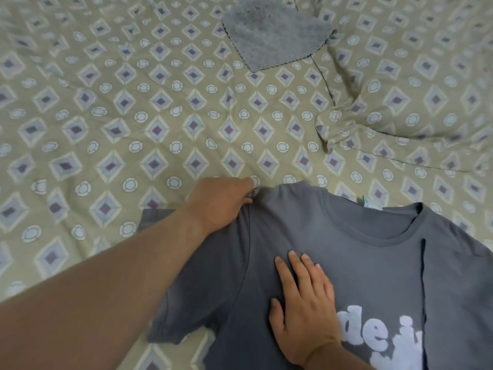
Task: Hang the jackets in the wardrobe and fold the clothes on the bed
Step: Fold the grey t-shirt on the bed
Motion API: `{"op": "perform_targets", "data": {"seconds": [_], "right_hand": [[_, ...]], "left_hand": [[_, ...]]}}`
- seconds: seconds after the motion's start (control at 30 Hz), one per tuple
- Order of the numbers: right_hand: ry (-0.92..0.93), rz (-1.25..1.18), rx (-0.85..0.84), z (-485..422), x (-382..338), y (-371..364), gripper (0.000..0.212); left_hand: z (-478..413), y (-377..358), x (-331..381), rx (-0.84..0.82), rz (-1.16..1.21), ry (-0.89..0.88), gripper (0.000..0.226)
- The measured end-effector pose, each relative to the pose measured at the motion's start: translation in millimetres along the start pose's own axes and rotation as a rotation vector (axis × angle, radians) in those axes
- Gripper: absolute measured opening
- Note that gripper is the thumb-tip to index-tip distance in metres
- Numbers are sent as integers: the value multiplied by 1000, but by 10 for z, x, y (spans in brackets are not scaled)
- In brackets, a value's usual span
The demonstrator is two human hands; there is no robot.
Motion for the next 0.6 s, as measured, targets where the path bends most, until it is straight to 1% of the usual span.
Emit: {"op": "perform_targets", "data": {"seconds": [0.07,0.13,0.17,0.23,0.27,0.3,0.33,0.37,0.4,0.43,0.47,0.5,0.53,0.57,0.6], "right_hand": [[-2,1,2,-3,-1,4,66],[2,13,7,3,4,-3,66],[3,19,6,6,7,-4,65],[4,15,5,6,10,2,65],[5,13,6,3,6,0,65],[5,11,9,3,7,-1,65],[4,7,11,1,5,-3,65],[3,4,13,-1,5,-6,65],[0,6,13,0,5,-10,64],[-3,12,12,4,6,-9,64],[-6,17,10,6,5,-5,64],[-7,20,11,8,3,0,64],[-8,21,14,11,-3,3,64],[-9,21,19,15,-9,8,64],[-14,17,23,18,-17,14,65]], "left_hand": [[75,-29,54,86,-9,61,20],[203,18,133,211,-55,185,28],[341,42,189,283,-65,263,35],[829,70,365,427,-25,365,38],[1160,58,457,511,56,434,35],[1512,50,529,619,187,542,29],[1844,31,576,757,372,696,25],[2112,12,610,903,575,862,30],[2314,-12,649,1010,722,963,36],[2429,-21,712,1007,773,1010,36],[2462,-19,780,928,792,1040,35],[2449,-13,840,838,834,1088,40],[2421,-5,871,723,851,1162,53],[2375,15,875,563,809,1243,66],[2298,42,845,390,733,1273,71]]}}
Point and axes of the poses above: each hand's wrist, its own z-axis away from the middle knuckle, its own y-axis out of the back of the hand, x = y × z, the point moved 3 cm from there along -z, towards the middle knuckle, and after that the axes turned 7 degrees about -y, right-handed, at the moved point
